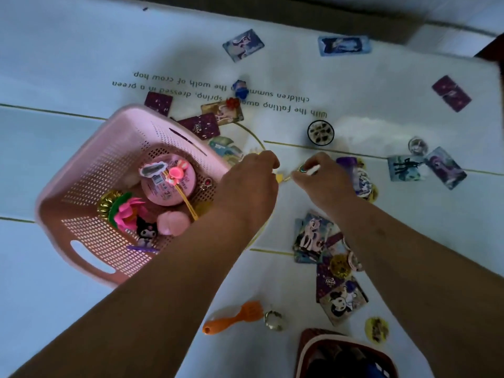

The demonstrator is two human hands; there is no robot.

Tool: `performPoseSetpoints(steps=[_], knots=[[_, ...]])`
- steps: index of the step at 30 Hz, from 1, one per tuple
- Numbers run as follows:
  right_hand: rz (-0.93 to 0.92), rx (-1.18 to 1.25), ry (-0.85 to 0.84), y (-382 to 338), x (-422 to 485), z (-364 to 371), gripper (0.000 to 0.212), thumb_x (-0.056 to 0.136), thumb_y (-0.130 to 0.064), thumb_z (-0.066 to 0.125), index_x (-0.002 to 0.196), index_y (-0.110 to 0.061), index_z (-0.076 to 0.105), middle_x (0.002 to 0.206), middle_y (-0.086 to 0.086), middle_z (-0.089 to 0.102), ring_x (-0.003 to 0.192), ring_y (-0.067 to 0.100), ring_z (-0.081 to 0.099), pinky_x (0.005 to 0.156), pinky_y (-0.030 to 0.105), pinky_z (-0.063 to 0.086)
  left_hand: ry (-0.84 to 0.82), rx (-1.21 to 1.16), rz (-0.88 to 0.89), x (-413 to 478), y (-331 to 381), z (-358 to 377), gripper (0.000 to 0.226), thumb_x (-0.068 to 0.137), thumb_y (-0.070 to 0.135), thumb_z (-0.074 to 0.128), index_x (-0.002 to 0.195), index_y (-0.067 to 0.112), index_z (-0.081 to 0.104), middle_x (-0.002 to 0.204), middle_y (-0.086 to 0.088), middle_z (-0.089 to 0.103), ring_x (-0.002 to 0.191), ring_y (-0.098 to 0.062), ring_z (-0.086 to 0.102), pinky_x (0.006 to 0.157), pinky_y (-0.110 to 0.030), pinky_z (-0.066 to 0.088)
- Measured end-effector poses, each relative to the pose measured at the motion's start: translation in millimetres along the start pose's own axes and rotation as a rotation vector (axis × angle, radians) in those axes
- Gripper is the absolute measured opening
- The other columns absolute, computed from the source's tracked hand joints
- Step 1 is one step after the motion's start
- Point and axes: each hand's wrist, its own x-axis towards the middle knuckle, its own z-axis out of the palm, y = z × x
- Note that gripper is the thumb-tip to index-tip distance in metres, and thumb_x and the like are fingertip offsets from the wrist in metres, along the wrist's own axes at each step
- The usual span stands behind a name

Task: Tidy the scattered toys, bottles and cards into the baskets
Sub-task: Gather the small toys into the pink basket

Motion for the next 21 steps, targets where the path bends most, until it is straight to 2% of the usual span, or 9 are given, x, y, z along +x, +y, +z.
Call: performPoseSetpoints(steps=[2, 4, 6, 10, 12, 14, 16, 18, 21], knots=[[-0.154, -0.350, -0.064, 5, 8, 3, 0.025, 0.088, -0.032, 0.056, 0.112, -0.028, 0.050, 0.102, 0.001, 0.059, 0.087, 0.023, 0.060, 0.072, 0.033, 0.048, -0.146, 0.163, -0.026, 17, 11, 19, 0.038, 0.096, 0.008, 0.045, 0.133, 0.016, 0.047, 0.128, -0.013, 0.051, 0.116, -0.032, 0.053, 0.091, -0.040, 0.043], [-0.203, -0.558, -0.062, 11, 11, 7, 0.018, 0.093, -0.025, 0.046, 0.110, -0.021, 0.046, 0.106, 0.009, 0.057, 0.090, 0.032, 0.061, 0.066, 0.035, 0.044, -0.253, 0.279, -0.032, 29, 15, 40, 0.045, 0.094, 0.003, 0.043, 0.138, 0.013, 0.042, 0.130, -0.016, 0.043, 0.121, -0.034, 0.047, 0.092, -0.041, 0.043], [-0.169, -0.582, -0.049, 12, 4, 9, 0.011, 0.094, -0.021, 0.042, 0.102, -0.015, 0.044, 0.102, 0.009, 0.056, 0.091, 0.034, 0.060, 0.064, 0.034, 0.038, -0.310, 0.319, -0.070, 35, 12, 56, 0.044, 0.094, 0.003, 0.045, 0.137, 0.011, 0.042, 0.130, -0.017, 0.040, 0.122, -0.036, 0.043, 0.093, -0.042, 0.043], [-0.014, -0.439, -0.144, 27, -16, 2, 0.021, 0.087, -0.030, 0.053, 0.092, -0.014, 0.041, 0.086, 0.003, 0.047, 0.078, 0.024, 0.049, 0.063, 0.031, 0.034, -0.328, 0.353, -0.120, 39, 4, 78, 0.031, 0.096, 0.005, 0.047, 0.127, 0.005, 0.045, 0.128, -0.018, 0.040, 0.117, -0.037, 0.047, 0.090, -0.043, 0.044], [0.039, -0.356, -0.150, 35, -25, -4, 0.027, 0.085, -0.036, 0.055, 0.091, -0.011, 0.047, 0.081, 0.003, 0.051, 0.075, 0.023, 0.050, 0.059, 0.030, 0.033, -0.341, 0.337, -0.130, 39, 1, 82, 0.028, 0.095, 0.003, 0.045, 0.123, 0.004, 0.048, 0.125, -0.019, 0.043, 0.114, -0.038, 0.051, 0.090, -0.042, 0.043], [0.104, -0.145, -0.172, 40, -33, -12, 0.026, 0.085, -0.036, 0.056, 0.090, -0.011, 0.053, 0.079, 0.004, 0.057, 0.072, 0.019, 0.054, 0.055, 0.028, 0.035, -0.340, 0.290, -0.145, 39, -2, 82, 0.028, 0.094, 0.001, 0.042, 0.122, 0.004, 0.049, 0.123, -0.020, 0.046, 0.112, -0.039, 0.053, 0.090, -0.041, 0.043], [0.151, 0.176, -0.176, 46, -39, -23, 0.019, 0.083, -0.031, 0.060, 0.090, -0.014, 0.055, 0.079, 0.005, 0.061, 0.067, 0.014, 0.057, 0.053, 0.025, 0.039, -0.294, 0.245, -0.173, 42, 0, 77, 0.032, 0.095, 0.001, 0.039, 0.126, 0.004, 0.047, 0.124, -0.021, 0.049, 0.114, -0.038, 0.053, 0.091, -0.040, 0.041], [0.145, 0.374, -0.070, 53, -41, -36, 0.014, 0.084, -0.025, 0.061, 0.094, -0.017, 0.056, 0.084, 0.004, 0.063, 0.071, 0.017, 0.059, 0.058, 0.028, 0.045, -0.210, 0.280, -0.208, 52, 5, 69, 0.040, 0.095, 0.002, 0.035, 0.135, 0.004, 0.037, 0.126, -0.022, 0.051, 0.116, -0.039, 0.053, 0.090, -0.042, 0.042], [0.134, 0.294, 0.181, 64, -27, -53, 0.016, 0.089, -0.027, 0.057, 0.101, -0.016, 0.058, 0.090, 0.000, 0.062, 0.078, 0.017, 0.057, 0.068, 0.028, 0.044, -0.156, 0.366, -0.315, 74, 5, 58, 0.050, 0.098, 0.006, 0.036, 0.145, 0.001, 0.019, 0.132, -0.022, 0.052, 0.120, -0.040, 0.053, 0.086, -0.044, 0.042]])
